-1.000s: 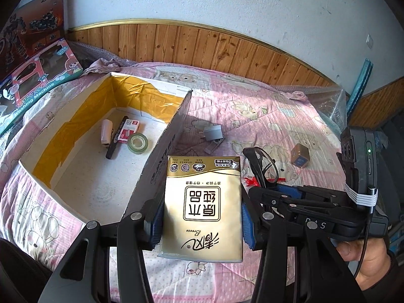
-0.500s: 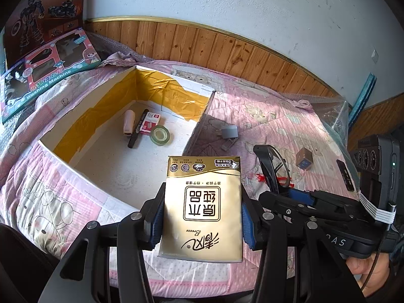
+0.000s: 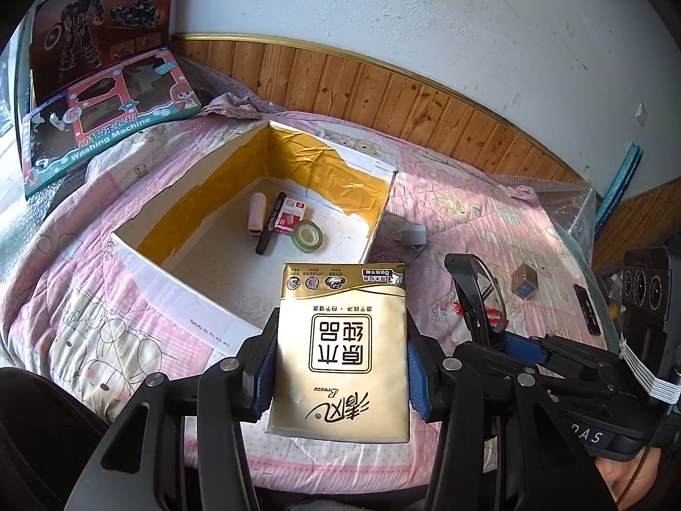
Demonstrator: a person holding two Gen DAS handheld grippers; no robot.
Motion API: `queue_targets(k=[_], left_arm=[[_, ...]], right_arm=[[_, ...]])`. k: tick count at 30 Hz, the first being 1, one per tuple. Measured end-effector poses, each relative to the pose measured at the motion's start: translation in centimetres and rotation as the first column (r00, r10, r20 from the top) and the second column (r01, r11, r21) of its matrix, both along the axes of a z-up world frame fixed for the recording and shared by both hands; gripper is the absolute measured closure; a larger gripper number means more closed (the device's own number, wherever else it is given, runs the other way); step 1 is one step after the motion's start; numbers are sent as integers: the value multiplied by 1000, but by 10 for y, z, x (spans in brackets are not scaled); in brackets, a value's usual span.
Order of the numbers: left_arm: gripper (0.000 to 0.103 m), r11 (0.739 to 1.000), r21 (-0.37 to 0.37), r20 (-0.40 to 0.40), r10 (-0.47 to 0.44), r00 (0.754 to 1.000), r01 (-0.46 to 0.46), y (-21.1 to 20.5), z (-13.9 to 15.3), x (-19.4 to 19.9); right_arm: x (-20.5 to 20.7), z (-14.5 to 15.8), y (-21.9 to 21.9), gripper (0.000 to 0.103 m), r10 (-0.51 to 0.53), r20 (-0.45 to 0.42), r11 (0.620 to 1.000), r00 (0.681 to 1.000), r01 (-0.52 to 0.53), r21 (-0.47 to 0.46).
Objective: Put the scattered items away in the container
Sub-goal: 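Lift the tissue packet and glasses and carry both toward the cardboard box, then bring the tissue packet and glasses over the box opening with both tools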
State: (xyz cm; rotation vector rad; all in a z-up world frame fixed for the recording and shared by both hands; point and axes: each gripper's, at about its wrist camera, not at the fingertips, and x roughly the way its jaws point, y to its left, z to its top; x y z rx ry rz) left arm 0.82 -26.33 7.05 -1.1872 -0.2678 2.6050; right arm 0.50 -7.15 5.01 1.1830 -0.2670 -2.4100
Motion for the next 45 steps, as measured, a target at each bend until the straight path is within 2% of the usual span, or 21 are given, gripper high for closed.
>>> queue_targets(k=[21, 29, 45], left_arm=[[52, 996, 38, -22, 85, 996, -84, -59, 21, -16], [52, 993, 51, -27, 112, 993, -111, -79, 27, -31], [52, 992, 40, -49, 124, 991, -122, -90, 41, -62]], right_arm=[[-16, 60, -58, 63, 74, -71, 997, 995, -74, 4], [-33, 68, -75, 63, 95, -78, 995, 992, -94, 15], [-70, 84, -89, 63, 107, -94, 994, 990, -105, 21]])
